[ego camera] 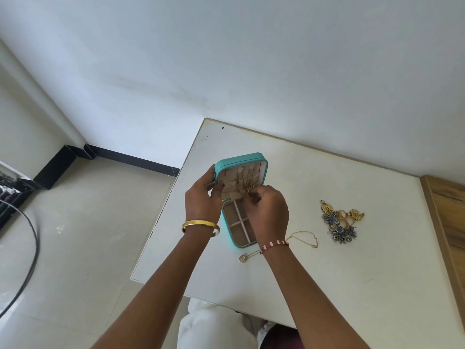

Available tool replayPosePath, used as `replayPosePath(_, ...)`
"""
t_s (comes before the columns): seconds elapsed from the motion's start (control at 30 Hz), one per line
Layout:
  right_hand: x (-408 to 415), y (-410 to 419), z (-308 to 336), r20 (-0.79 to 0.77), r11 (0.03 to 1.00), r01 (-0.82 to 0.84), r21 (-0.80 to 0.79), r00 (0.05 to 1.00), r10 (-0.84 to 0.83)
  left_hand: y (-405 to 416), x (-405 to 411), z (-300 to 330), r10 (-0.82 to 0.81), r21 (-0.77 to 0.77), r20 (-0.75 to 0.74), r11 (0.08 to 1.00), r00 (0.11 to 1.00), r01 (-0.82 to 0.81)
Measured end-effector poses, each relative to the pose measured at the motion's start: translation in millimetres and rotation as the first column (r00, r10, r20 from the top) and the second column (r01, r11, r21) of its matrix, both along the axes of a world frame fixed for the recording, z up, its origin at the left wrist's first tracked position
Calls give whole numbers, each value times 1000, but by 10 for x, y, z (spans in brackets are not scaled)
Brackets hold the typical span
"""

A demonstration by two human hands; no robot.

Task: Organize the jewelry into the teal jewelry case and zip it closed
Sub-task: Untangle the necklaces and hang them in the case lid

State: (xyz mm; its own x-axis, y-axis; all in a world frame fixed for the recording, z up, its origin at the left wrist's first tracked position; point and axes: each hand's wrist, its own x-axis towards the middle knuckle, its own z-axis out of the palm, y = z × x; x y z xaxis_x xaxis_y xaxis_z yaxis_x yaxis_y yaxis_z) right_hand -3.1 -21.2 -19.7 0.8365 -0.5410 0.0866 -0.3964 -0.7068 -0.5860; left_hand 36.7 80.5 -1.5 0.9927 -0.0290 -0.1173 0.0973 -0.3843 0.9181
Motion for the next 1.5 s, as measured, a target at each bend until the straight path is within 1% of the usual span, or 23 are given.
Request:
replayPosePath(0.1, 93, -7, 116, 38, 964, 83, 254, 995, -96, -4, 1, -7, 3, -5, 0, 1000, 1000, -3)
replayPosePath(0.13, 128, -10, 145, 44, 943, 85, 321, 994, -104, -2, 3, -10, 5, -4, -3, 1000, 1000, -5)
replayPosePath(0.17, 157, -12, 160, 40, 934, 77, 348, 994, -97, -2, 6, -11, 7, -3, -7, 1000, 1000, -7)
replayPosePath(0.23, 179, -16, 154, 6, 947, 67, 315, 997, -73, -1, 7, -5, 6, -8, -11, 1000, 1000, -6)
replayPosePath(0.3, 144, -43, 128, -11, 954, 85, 286, 996, -85, -2, 2, 8, 1, -19, -14, 1000, 1000, -2)
replayPosePath(0.43, 5, -138, 92, 66, 948, 151, 279, 982, -176, 10, 4, 2, -5, -19, -10, 1000, 1000, 5)
replayPosePath(0.53, -77, -202, 50, 90, 948, 191, 256, 971, -220, 9, -33, -35, -11, -18, -33, 1000, 999, 11)
replayPosePath(0.63, -99, -247, -20, 46, 956, 175, 233, 981, -191, 18, -122, -106, -4, 2, -75, 1000, 997, 4)
replayPosePath(0.73, -122, -266, -74, -13, 962, 144, 234, 989, -145, 53, -216, -189, 5, -8, -106, 1000, 994, -5)
replayPosePath(0.83, -163, -242, -59, 41, 977, 126, 171, 990, -135, 71, -270, -227, 14, -13, -118, 1000, 993, -16)
replayPosePath(0.9, -178, -194, -25, 95, 994, 71, 81, 992, -78, 62, -281, -227, 25, -14, -130, 1000, 991, -27)
replayPosePath(0.93, -179, -159, -9, 94, 999, 20, 32, 995, -23, 56, -282, -226, 31, -11, -135, 999, 990, -32)
replayPosePath(0.97, -177, -126, 3, 69, 999, -39, -18, 997, 40, 47, -282, -225, 34, -10, -138, 999, 990, -36)
replayPosePath(1.03, -163, -66, 2, -31, 980, -165, -108, 986, 163, 41, -282, -227, 42, -7, -140, 999, 989, -44)
replayPosePath(1.1, -140, -33, -3, -125, 950, -257, -179, 963, 237, 41, -287, -241, 44, -5, -141, 999, 989, -45)
replayPosePath(1.27, -52, -3, 12, -193, 908, -308, -285, 946, 261, 39, -304, -281, 45, -11, -138, 999, 989, -47)
replayPosePath(1.37, 5, -20, 18, -271, 894, -352, -277, 921, 279, 34, -302, -294, 44, -4, -127, 999, 991, -45)
replayPosePath(1.5, 49, -34, 5, -270, 907, -337, -254, 925, 268, 30, -306, -301, 49, 2, -119, 999, 992, -49)
